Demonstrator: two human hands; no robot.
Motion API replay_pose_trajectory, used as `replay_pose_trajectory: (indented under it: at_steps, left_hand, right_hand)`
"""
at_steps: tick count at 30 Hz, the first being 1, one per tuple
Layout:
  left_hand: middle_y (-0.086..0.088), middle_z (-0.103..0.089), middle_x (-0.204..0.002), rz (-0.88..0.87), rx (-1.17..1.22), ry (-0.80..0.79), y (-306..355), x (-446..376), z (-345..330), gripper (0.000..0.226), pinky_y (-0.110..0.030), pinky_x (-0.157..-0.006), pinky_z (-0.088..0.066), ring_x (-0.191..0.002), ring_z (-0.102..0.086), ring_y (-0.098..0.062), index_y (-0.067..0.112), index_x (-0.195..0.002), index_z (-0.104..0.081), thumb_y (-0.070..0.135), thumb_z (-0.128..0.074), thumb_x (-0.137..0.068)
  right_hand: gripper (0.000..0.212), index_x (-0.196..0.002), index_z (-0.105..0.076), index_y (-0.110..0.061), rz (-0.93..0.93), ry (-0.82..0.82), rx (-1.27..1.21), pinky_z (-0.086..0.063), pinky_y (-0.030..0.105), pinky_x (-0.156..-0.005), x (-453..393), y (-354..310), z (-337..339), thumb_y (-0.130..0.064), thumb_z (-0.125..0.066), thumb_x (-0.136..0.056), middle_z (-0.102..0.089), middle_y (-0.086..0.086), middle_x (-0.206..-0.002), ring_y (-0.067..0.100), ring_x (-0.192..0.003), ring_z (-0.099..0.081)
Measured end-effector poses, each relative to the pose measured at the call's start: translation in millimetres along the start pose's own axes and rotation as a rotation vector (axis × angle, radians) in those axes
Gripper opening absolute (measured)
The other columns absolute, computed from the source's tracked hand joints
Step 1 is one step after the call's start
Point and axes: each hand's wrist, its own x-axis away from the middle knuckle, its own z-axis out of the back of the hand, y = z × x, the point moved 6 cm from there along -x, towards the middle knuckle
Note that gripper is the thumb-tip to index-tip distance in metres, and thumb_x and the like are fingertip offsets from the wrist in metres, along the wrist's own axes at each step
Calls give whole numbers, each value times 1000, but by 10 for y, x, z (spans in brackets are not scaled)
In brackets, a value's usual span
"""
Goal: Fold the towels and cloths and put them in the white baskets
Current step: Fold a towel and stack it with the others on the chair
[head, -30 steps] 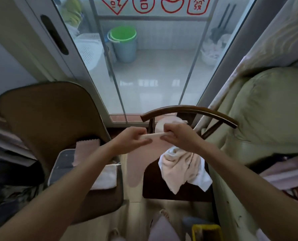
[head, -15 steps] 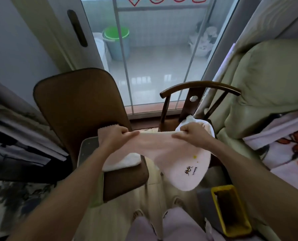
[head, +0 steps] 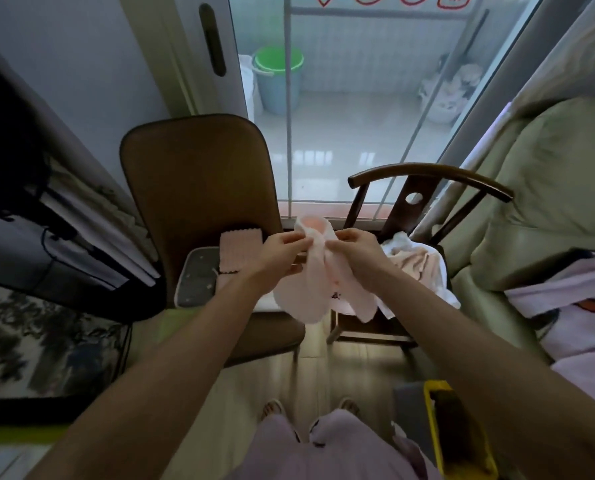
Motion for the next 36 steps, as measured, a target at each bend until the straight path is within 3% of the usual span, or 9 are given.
replay_pose_trajectory:
  at_steps: [4, 10, 13, 16, 19, 21, 25, 31, 36]
  left_hand:
    - [-4, -67, -107, 57, 178, 27, -69, 41, -12, 23, -27, -73, -56, -96, -66, -19, 17, -116, -61, 28, -56, -97]
    - [-3, -62, -118, 76, 147, 42, -200, 99, -96, 41, -44, -95, -51, -110, -61, -25, 22, -125, -53, 42, -62, -90]
    - [-9, -61, -121, 67, 223, 58, -227, 93, -120, 50, -48, -94, -52, -110, -61, -28, 15, -132, -50, 33, -67, -88]
    - [-12, -62, -118, 97, 331, 126, -245, 125, -121, 45, -42, -81, -58, -106, -63, -30, 11, -131, -52, 24, -65, -90]
    - [-13, -61, -122, 144, 373, 205, -310, 158, -147, 50, -44, -84, -58, -108, -62, -31, 10, -135, -50, 22, -66, -89]
    - [-13, -59, -125, 155, 373, 263, -319, 170, -137, 50, -44, -86, -57, -106, -62, -30, 10, -137, -48, 21, -65, -91]
    - [-11, -59, -121, 166, 417, 356, -285, 159, -63, 45, -37, -72, -57, -98, -61, -26, 8, -134, -50, 17, -63, -92]
    - [-10, -64, -117, 179, 239, 412, -334, 151, 92, 37, -49, -92, -53, -105, -61, -29, 11, -123, -62, 24, -67, -89]
    - [-9, -64, -113, 237, 187, 386, -373, 143, 49, 31, -39, -87, -54, -104, -61, -28, 9, -117, -64, 22, -67, -89]
  right_hand:
    - [20, -109, -64, -5, -44, -86, -295, -56, 37, -90, 56, -42, -85, -15, -65, -91, -66, 11, -106, 23, -97, -67]
    - [30, -118, -63, -1, -73, -100, -400, -54, 40, -95, 77, 56, -147, -16, -63, -92, -66, 16, -114, 27, -104, -67]
    - [29, -117, -64, -1, -73, -161, -448, -56, 37, -91, 87, 80, -155, -18, -60, -94, -67, 16, -114, 26, -105, -67]
    - [22, -110, -67, -1, -41, -187, -451, -57, 31, -83, 103, 62, -123, -16, -60, -94, -68, 17, -111, 25, -102, -68]
    - [31, -111, -68, -6, 52, -150, -194, -57, 30, -84, 148, 45, -98, -29, -64, -92, -70, 10, -105, 25, -100, -68]
    - [36, -109, -67, -10, 131, -135, 41, -55, 23, -72, 212, 15, -100, -39, -68, -87, -68, 2, -98, 19, -91, -67]
    - [27, -101, -64, -12, 216, -231, 255, -53, 22, -66, 292, 32, -206, -33, -72, -85, -67, -1, -93, 13, -87, -66]
    - [3, -91, -66, -11, 94, 9, -26, -58, 31, -71, 105, 104, 84, -13, -67, -89, -67, 8, -89, 25, -88, -68]
    - [30, -118, -65, -3, 29, -24, -115, -59, 34, -80, 43, 88, -49, -14, -67, -90, -66, 11, -109, 25, -97, -67]
